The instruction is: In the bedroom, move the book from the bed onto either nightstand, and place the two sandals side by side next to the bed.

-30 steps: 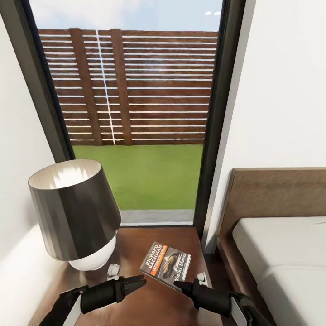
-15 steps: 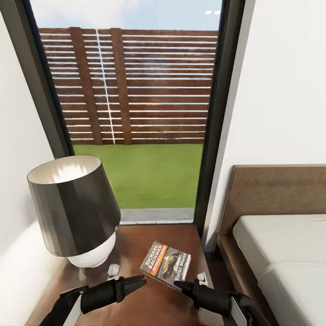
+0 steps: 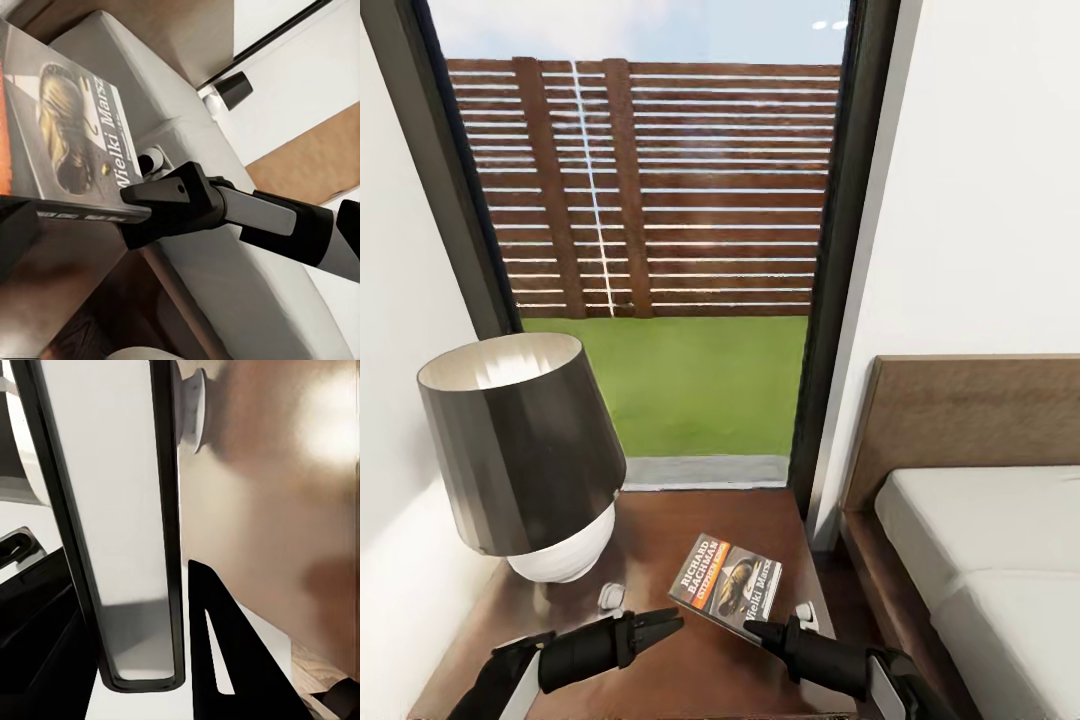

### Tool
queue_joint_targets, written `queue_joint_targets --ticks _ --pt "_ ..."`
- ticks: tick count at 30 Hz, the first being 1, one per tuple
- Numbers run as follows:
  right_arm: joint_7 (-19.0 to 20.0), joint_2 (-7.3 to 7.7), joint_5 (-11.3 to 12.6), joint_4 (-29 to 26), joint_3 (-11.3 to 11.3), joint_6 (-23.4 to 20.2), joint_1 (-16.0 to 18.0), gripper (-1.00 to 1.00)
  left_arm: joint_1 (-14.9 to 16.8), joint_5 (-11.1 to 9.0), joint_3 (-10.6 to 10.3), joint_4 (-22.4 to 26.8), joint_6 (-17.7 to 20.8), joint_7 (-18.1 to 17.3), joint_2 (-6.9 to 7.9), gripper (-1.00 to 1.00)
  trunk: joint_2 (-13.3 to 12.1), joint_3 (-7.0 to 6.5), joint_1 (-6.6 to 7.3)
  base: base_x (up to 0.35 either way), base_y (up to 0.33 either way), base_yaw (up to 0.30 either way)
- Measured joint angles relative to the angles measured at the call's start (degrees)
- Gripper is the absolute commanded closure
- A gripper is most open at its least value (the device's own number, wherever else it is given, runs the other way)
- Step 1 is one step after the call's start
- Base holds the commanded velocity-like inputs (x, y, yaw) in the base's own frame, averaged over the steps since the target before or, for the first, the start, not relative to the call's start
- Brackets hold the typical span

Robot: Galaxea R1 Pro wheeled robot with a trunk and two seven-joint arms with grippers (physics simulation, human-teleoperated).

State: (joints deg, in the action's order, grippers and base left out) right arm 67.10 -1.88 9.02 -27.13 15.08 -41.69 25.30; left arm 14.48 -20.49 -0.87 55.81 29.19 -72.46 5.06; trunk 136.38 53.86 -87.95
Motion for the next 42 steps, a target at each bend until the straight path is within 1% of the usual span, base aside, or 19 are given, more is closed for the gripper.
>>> queue_joint_targets --ticks 8,13,22,27,36,42 --pt "0.0 0.0 0.0 0.0 0.0 0.0 0.0 1.0 0.0 0.0 0.0 0.0 0.0 0.0 0.0 -1.0 3.2 1.44 -1.76 0.0 0.0 0.0" --pt "0.0 0.0 0.1 0.0 0.0 -0.1 0.0 1.0 0.0 0.0 0.0 0.0 0.0 0.0 0.0 -1.0 3.2 1.44 -1.76 0.0 0.0 0.0" --pt "0.0 0.0 0.0 0.0 0.0 0.0 0.0 1.0 0.0 0.0 0.0 0.0 0.0 0.0 0.0 -1.0 6.8 3.05 -3.74 0.0 0.0 0.0" --pt "0.0 0.0 0.0 0.0 0.0 0.0 0.0 1.0 0.0 0.0 0.0 0.0 0.0 0.0 0.0 -1.0 6.9 4.16 -3.87 0.0 0.0 0.0" --pt "0.0 0.0 0.0 0.0 0.0 0.0 0.0 1.0 0.0 0.0 0.0 0.0 -0.1 0.0 0.0 -1.0 6.9 4.17 -3.87 0.001 0.0 0.0" --pt "0.0 0.0 0.1 0.0 0.0 -0.1 0.0 1.0 0.0 0.0 0.0 0.0 0.0 0.0 0.0 -1.0 6.9 4.16 -3.85 0.147 0.0 0.0"
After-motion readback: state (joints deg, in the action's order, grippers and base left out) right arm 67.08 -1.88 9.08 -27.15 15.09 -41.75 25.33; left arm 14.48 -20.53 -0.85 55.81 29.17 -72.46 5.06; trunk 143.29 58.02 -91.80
